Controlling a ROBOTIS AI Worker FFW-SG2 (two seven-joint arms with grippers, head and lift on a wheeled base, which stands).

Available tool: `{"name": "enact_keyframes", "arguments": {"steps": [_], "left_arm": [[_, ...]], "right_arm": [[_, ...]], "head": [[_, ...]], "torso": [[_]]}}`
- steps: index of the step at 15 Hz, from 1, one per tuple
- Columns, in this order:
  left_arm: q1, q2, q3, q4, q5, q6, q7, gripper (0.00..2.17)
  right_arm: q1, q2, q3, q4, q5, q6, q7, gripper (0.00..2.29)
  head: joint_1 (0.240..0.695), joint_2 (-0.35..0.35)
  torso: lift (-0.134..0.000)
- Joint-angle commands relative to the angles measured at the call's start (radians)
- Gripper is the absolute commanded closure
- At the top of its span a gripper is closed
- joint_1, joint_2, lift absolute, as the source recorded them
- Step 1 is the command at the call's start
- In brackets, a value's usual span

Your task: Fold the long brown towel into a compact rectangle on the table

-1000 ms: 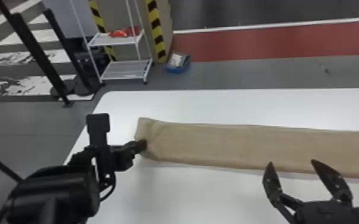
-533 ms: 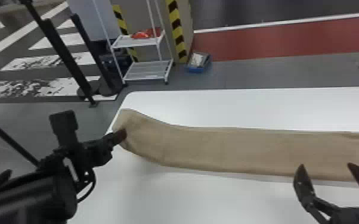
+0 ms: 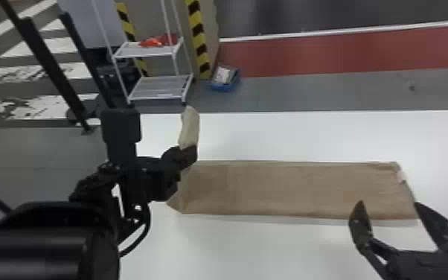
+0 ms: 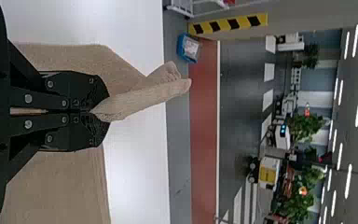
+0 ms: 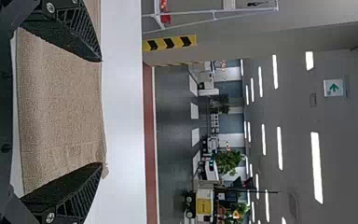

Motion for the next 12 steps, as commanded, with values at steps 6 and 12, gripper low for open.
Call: {"name": "enact_keyframes", "arguments": {"steps": [6,12], "left_arm": [[-0.087,-0.003,-0.502,0.217,-0.178,-0.049,0.245,2.09],[-0.081,-0.003,-0.614,0.349,-0.193,-0.107,0.285,0.0]], "right_arm": [[-0.024,-0.011,-0.001,0.024,-0.024,0.002,-0.005,0.09],[-0.039,-0.015,-0.001,0.04,-0.039,0.002,-0.005,0.09]], "head": [[0.695,-0.083],[0.695,-0.179]], "torso": [[-0.122],[-0.122]]}}
